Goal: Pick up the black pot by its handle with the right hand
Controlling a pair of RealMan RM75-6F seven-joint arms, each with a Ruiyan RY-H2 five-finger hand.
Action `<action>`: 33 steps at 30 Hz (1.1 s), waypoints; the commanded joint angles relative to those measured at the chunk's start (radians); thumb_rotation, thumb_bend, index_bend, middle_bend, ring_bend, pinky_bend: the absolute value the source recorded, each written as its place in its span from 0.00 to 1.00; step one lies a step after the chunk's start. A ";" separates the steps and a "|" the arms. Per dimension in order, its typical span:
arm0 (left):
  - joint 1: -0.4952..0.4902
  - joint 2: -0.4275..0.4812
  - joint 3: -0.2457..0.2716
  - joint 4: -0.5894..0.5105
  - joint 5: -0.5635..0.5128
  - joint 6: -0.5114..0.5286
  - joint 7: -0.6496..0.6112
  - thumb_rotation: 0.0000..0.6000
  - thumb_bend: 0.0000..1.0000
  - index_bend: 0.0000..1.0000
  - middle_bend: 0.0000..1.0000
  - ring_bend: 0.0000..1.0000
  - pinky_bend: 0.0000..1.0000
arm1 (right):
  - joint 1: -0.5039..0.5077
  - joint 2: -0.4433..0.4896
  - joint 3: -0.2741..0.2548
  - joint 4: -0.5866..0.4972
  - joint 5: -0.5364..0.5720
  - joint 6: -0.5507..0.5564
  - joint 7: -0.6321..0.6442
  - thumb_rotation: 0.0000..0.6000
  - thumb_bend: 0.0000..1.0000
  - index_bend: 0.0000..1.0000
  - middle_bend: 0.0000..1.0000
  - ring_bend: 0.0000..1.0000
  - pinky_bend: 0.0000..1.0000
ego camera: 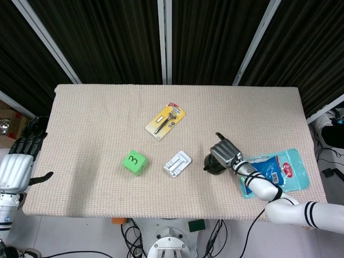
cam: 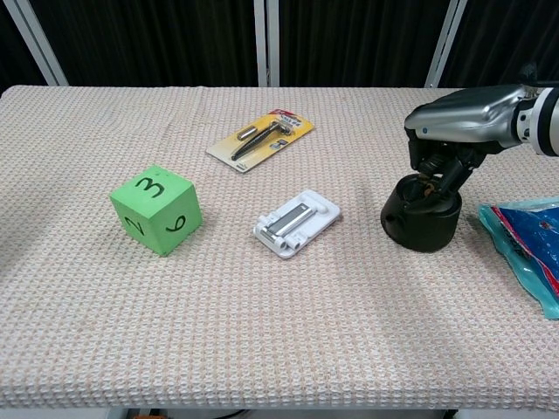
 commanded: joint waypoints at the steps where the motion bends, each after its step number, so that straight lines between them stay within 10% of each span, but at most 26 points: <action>1: 0.000 0.000 0.000 0.000 -0.001 -0.001 0.000 0.99 0.00 0.06 0.02 0.02 0.13 | 0.001 0.003 -0.013 -0.017 0.005 0.003 -0.009 0.60 0.18 1.00 0.91 0.79 0.07; 13: 0.001 0.001 0.000 0.000 0.002 0.003 -0.003 0.98 0.00 0.06 0.02 0.02 0.13 | 0.043 0.052 0.014 -0.048 0.182 -0.094 0.092 0.60 0.18 1.00 0.94 0.83 0.10; 33: -0.002 -0.001 -0.001 0.001 -0.004 -0.004 0.000 0.99 0.00 0.06 0.02 0.02 0.13 | -0.012 0.086 0.098 -0.024 0.152 -0.112 0.387 0.58 0.17 1.00 1.00 0.88 0.19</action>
